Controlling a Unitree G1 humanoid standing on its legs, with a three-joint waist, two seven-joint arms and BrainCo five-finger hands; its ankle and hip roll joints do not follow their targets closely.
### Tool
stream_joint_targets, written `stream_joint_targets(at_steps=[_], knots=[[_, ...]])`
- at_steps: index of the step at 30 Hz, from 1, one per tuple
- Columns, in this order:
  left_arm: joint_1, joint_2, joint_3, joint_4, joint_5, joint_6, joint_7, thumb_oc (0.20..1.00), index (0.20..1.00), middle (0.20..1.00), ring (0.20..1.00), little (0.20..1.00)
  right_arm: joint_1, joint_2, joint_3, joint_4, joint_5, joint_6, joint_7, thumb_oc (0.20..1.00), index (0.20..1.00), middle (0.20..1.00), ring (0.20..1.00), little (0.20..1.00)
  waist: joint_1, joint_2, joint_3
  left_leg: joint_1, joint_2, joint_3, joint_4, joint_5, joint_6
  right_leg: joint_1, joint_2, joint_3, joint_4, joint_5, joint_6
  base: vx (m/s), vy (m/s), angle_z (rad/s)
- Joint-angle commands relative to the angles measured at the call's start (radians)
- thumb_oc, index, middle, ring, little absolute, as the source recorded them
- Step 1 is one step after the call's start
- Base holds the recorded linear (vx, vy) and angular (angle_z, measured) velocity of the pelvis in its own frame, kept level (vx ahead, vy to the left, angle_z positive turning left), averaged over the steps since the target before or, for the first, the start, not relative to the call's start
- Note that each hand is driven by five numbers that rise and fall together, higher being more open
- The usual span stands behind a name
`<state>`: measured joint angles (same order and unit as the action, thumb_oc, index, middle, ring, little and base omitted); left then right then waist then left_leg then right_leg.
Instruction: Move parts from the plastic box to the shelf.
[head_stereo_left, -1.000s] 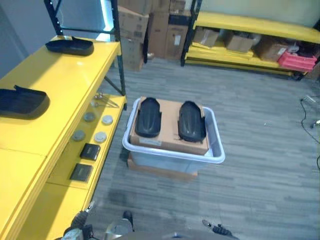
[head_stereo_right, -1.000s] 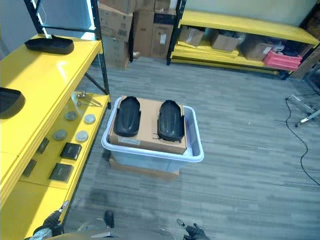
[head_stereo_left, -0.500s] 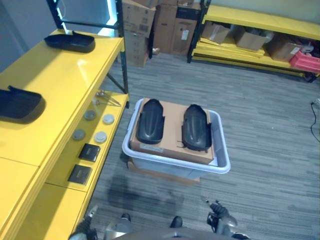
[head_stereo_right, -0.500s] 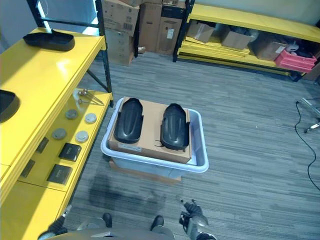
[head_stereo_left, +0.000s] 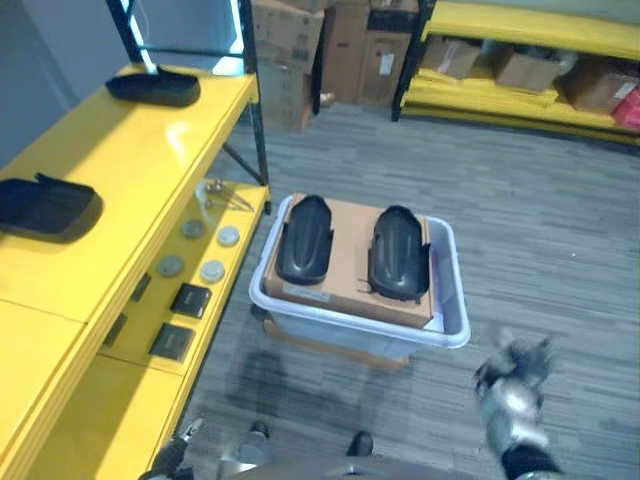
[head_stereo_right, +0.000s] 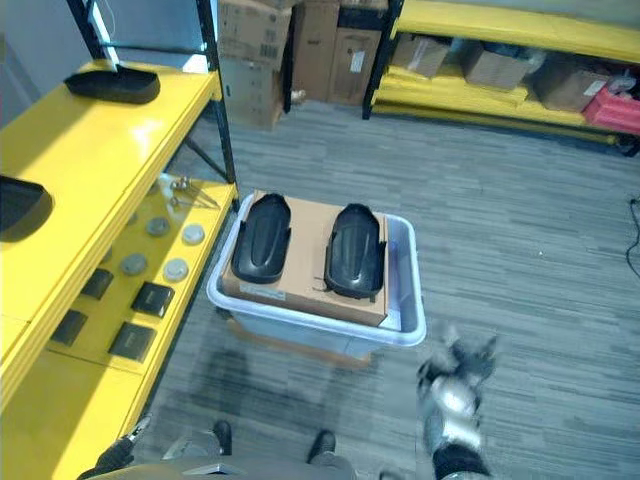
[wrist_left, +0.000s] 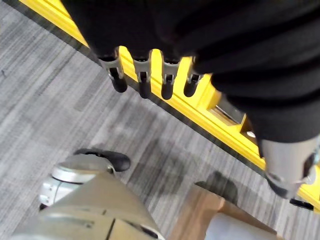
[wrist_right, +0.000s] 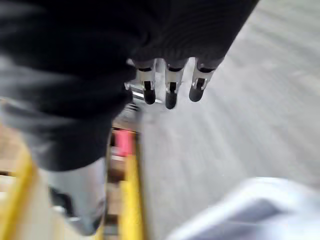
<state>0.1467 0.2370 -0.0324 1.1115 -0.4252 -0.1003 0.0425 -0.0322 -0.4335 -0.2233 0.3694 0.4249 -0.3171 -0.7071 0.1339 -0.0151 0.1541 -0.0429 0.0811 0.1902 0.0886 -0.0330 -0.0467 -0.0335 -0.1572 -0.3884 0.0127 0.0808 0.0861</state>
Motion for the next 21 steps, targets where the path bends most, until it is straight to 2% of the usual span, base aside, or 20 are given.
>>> stream_joint_targets(at_steps=[1,2,3,6,7,9,10,12,14,15,18,19,20,21], knots=[[0.004,0.022,0.019,0.006,0.030,-0.010,-0.012,1.000,1.000,1.000,1.000,1.000,-0.051,-0.120,-0.071,-0.140,-0.171,-0.058,-0.204,1.000,1.000,1.000,1.000,1.000,0.015,0.029,-0.007,-0.069,0.044,-0.018,-0.043,0.065,-0.019,0.037,-0.063,0.004,0.045,-0.082,0.086,-0.01,0.094,0.03],[0.007,0.016,0.037,0.004,0.027,-0.005,-0.012,1.000,1.000,1.000,1.000,1.000,-0.061,-0.147,-0.112,-0.236,-0.206,-0.042,-0.228,1.000,1.000,1.000,1.000,1.000,0.010,0.031,-0.005,-0.070,0.043,-0.014,-0.050,0.067,-0.021,0.037,-0.064,0.003,0.042,-0.082,0.089,-0.01,0.094,0.02],[0.008,0.010,0.053,0.002,0.030,0.001,-0.008,1.000,1.000,1.000,1.000,1.000,-0.065,-0.170,-0.154,-0.327,-0.234,0.001,-0.236,1.000,1.000,1.000,1.000,1.000,0.008,0.034,-0.004,-0.069,0.042,-0.011,-0.056,0.067,-0.024,0.040,-0.065,0.001,0.037,-0.083,0.091,0.01,0.105,0.02],[0.010,-0.004,0.073,0.011,0.042,0.002,-0.002,1.000,1.000,1.000,1.000,1.000,-0.068,-0.211,-0.208,-0.409,-0.243,0.052,-0.198,1.000,1.000,1.000,1.000,1.000,0.010,0.034,-0.003,-0.067,0.040,-0.010,-0.062,0.066,-0.028,0.048,-0.066,-0.006,0.027,-0.084,0.094,0.04,0.055,0.01],[0.019,-0.013,0.086,0.023,0.060,-0.007,0.003,1.000,1.000,1.000,1.000,1.000,-0.070,-0.234,-0.238,-0.421,-0.229,0.112,-0.144,1.000,1.000,1.000,1.000,1.000,0.017,0.030,-0.006,-0.066,0.040,-0.011,-0.063,0.065,-0.032,0.058,-0.069,-0.015,0.021,-0.084,0.096,0.10,0.040,0.01],[0.025,-0.018,0.088,0.034,0.073,-0.018,0.007,1.000,1.000,1.000,1.000,1.000,-0.077,-0.247,-0.240,-0.397,-0.187,0.163,-0.096,1.000,1.000,1.000,1.000,1.000,0.024,0.027,-0.007,-0.066,0.040,-0.012,-0.062,0.065,-0.033,0.064,-0.071,-0.023,0.018,-0.083,0.096,0.10,0.044,0.01],[0.028,-0.015,0.081,0.045,0.076,-0.031,0.003,1.000,1.000,1.000,1.000,1.000,-0.100,-0.260,-0.220,-0.326,-0.150,0.224,-0.053,1.000,1.000,1.000,1.000,1.000,0.038,0.024,-0.003,-0.088,0.038,-0.020,-0.046,0.067,-0.035,0.063,-0.078,-0.032,0.021,-0.083,0.095,0.05,0.045,-0.01],[0.017,-0.003,0.063,0.044,0.058,-0.038,-0.014,1.000,1.000,1.000,1.000,1.000,-0.138,-0.278,-0.192,-0.239,-0.131,0.239,-0.054,1.000,1.000,1.000,1.000,1.000,0.051,0.028,0.015,-0.118,0.035,-0.032,-0.026,0.069,-0.035,0.047,-0.087,-0.038,0.036,-0.084,0.094,-0.03,0.046,0.01],[-0.001,0.012,0.043,0.041,0.038,-0.043,-0.035,1.000,1.000,1.000,1.000,1.000,-0.187,-0.306,-0.159,-0.123,-0.117,0.222,-0.045,1.000,1.000,1.000,1.000,1.000,0.066,0.036,0.038,-0.149,0.031,-0.046,-0.006,0.070,-0.036,0.028,-0.095,-0.045,0.050,-0.086,0.093,-0.13,0.062,0.05],[-0.016,0.022,0.025,0.038,0.013,-0.045,-0.050,1.000,1.000,1.000,1.000,1.000,-0.225,-0.323,-0.130,-0.062,-0.117,0.240,-0.064,1.000,1.000,1.000,1.000,1.000,0.075,0.042,0.059,-0.175,0.025,-0.057,0.009,0.071,-0.036,0.013,-0.102,-0.047,0.060,-0.086,0.093,-0.16,0.066,0.10],[-0.063,0.050,-0.037,0.023,-0.042,-0.059,-0.088,1.000,1.000,1.000,1.000,1.000,-0.331,-0.385,-0.050,0.194,-0.085,0.152,-0.076,1.000,1.000,1.000,1.000,1.000,0.102,0.062,0.125,-0.255,0.003,-0.095,0.059,0.070,-0.034,-0.043,-0.125,-0.055,0.094,-0.083,0.092,-0.24,0.069,0.25],[-0.086,0.062,-0.067,0.015,-0.065,-0.062,-0.104,1.000,1.000,1.000,1.000,1.000,-0.390,-0.424,-0.011,0.328,0.000,0.093,-0.051,1.000,1.000,1.000,1.000,1.000,0.117,0.074,0.156,-0.299,-0.008,-0.116,0.080,0.072,-0.033,-0.078,-0.136,-0.058,0.114,-0.082,0.092,-0.24,0.064,0.25],[-0.095,0.067,-0.079,0.013,-0.075,-0.058,-0.103,1.000,1.000,1.000,1.000,1.000,-0.409,-0.434,0.001,0.351,0.018,0.100,-0.053,1.000,1.000,1.000,1.000,1.000,0.123,0.077,0.163,-0.310,-0.012,-0.123,0.085,0.073,-0.033,-0.088,-0.139,-0.059,0.119,-0.082,0.092,-0.11,0.029,0.27],[-0.104,0.073,-0.099,0.008,-0.092,-0.062,-0.107,1.000,1.000,1.000,1.000,1.000,-0.441,-0.452,0.023,0.437,0.052,0.060,-0.022,1.000,1.000,1.000,1.000,1.000,0.133,0.081,0.178,-0.327,-0.020,-0.144,0.096,0.054,-0.040,-0.101,-0.143,-0.049,0.133,-0.100,0.101,-0.09,0.043,0.22]])
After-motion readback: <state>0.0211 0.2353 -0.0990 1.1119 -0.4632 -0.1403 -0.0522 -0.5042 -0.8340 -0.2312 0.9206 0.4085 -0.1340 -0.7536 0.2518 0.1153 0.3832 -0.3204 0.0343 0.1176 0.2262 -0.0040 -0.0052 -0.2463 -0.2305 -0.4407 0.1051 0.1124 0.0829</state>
